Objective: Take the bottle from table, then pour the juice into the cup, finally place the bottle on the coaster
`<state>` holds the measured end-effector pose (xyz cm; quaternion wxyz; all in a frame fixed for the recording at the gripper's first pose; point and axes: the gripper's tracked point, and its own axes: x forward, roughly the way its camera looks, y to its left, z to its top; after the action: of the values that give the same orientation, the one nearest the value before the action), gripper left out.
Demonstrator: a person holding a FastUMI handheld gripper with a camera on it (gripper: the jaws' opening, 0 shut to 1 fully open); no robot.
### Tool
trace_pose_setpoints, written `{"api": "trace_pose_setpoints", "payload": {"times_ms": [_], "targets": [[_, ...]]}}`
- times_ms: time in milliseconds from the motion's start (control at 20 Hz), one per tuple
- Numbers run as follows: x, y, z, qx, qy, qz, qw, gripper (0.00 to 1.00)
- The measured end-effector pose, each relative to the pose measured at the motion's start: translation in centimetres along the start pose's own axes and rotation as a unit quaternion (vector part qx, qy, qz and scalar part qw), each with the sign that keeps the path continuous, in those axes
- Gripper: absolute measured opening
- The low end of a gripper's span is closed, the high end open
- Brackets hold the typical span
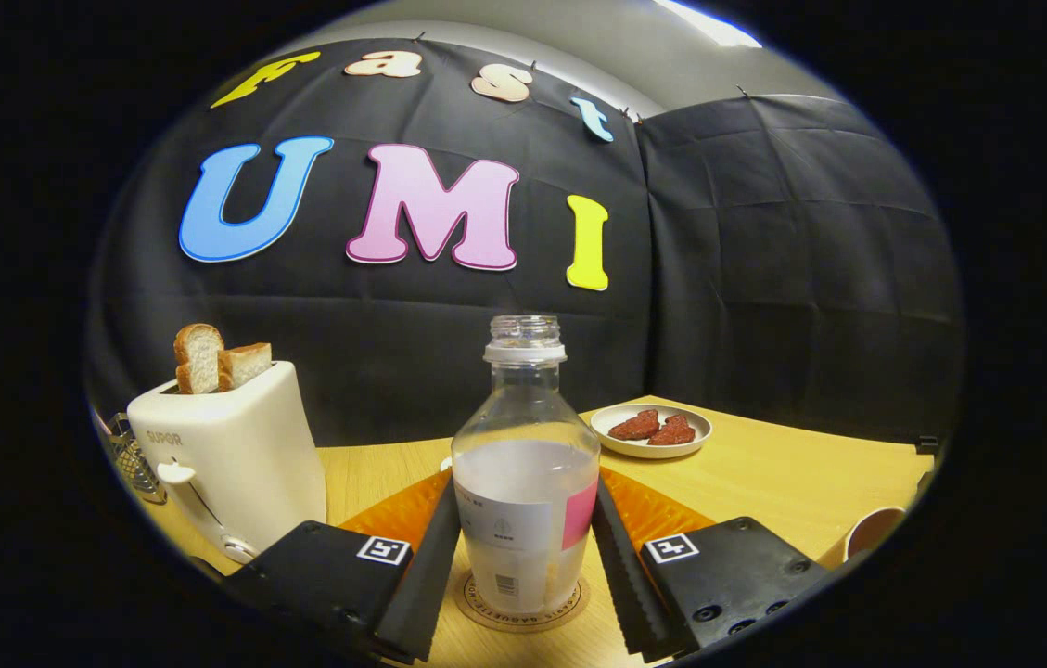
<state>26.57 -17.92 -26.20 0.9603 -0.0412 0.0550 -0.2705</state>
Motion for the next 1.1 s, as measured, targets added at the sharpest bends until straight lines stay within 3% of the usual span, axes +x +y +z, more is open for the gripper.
{"api": "trace_pose_setpoints", "payload": {"times_ms": [500, 600, 650, 1100], "targets": [[0.1, 0.0, -1.5, -0.029, -0.002, -0.007, 1.000, 0.80], [-0.1, 0.0, -1.6, -0.027, 0.003, -0.004, 1.000, 0.97], [-0.2, 0.1, -1.5, -0.023, 0.004, 0.000, 1.000, 0.99], [-3.7, -0.6, 0.1, -0.018, 0.023, 0.010, 1.000, 0.97]]}}
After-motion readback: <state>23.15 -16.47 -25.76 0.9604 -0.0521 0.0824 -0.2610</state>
